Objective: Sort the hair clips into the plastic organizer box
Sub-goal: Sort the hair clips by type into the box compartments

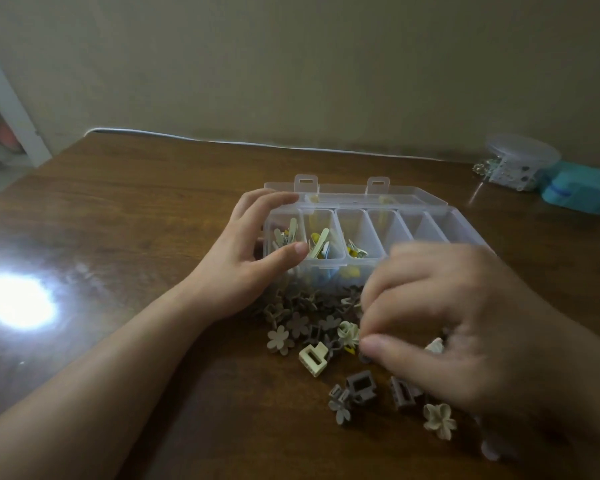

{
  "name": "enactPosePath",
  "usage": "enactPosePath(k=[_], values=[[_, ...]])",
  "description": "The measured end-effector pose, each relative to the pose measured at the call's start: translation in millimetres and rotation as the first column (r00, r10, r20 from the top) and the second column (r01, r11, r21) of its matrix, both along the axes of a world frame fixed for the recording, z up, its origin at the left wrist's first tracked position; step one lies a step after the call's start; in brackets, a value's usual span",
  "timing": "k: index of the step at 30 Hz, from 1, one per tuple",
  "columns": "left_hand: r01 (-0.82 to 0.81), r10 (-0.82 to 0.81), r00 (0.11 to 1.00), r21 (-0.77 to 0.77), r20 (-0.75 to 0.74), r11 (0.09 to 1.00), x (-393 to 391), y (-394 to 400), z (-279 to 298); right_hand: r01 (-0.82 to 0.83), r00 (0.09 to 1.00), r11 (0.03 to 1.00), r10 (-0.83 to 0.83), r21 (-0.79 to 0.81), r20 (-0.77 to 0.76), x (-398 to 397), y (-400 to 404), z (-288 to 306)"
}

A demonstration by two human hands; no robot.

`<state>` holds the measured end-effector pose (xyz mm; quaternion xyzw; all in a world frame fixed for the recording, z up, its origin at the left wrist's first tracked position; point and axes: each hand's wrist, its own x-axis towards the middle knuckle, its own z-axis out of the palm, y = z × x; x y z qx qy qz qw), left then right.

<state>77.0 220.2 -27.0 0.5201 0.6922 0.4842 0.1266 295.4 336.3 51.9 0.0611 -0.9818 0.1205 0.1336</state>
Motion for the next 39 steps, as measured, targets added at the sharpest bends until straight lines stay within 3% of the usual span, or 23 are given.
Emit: enactPosePath(k=[4,12,26,31,34,36,37,39], values=[[0.014,-0.014,1.000,0.013,0.001,1.000,-1.4,0.4,-1.4,0.109,0.964,0.973,-0.153,0.204,0.218,-11.1,-4.7,-14.8],[0.013,-0.013,1.000,0.002,0.007,1.000,-1.9,0.3,-0.7,0.274,0.909,0.918,-0.345,0.289,0.235,-4.7,2.3,-8.4],[0.009,-0.009,1.000,0.012,0.005,1.000,-0.6,0.4,-0.5,0.200,0.848,0.918,-0.338,0.343,0.410,-4.1,-9.6,-6.0],[0.010,-0.010,1.000,0.015,0.006,1.000,-1.7,0.4,-1.0,0.158,0.914,0.928,-0.267,0.338,0.305,-9.4,-9.7,-13.8],[0.015,-0.015,1.000,0.015,0.010,1.000,-2.2,0.7,-1.8,0.207,0.947,0.975,-0.221,0.083,0.233,-11.4,-0.4,-13.2],[0.014,-0.014,1.000,0.012,0.013,1.000,-2.2,1.0,-1.9,0.231,0.970,0.961,-0.239,-0.152,-0.043,-16.5,11.3,-16.2],[0.014,-0.014,1.000,0.011,0.016,1.000,-1.7,1.3,-1.6,0.246,0.938,0.943,-0.290,-0.222,-0.191,-19.7,18.1,-18.7],[0.017,-0.017,1.000,0.011,0.022,1.000,-1.1,1.4,-1.1,0.333,0.865,0.913,-0.396,-0.236,-0.310,-29.2,28.8,-23.6]])
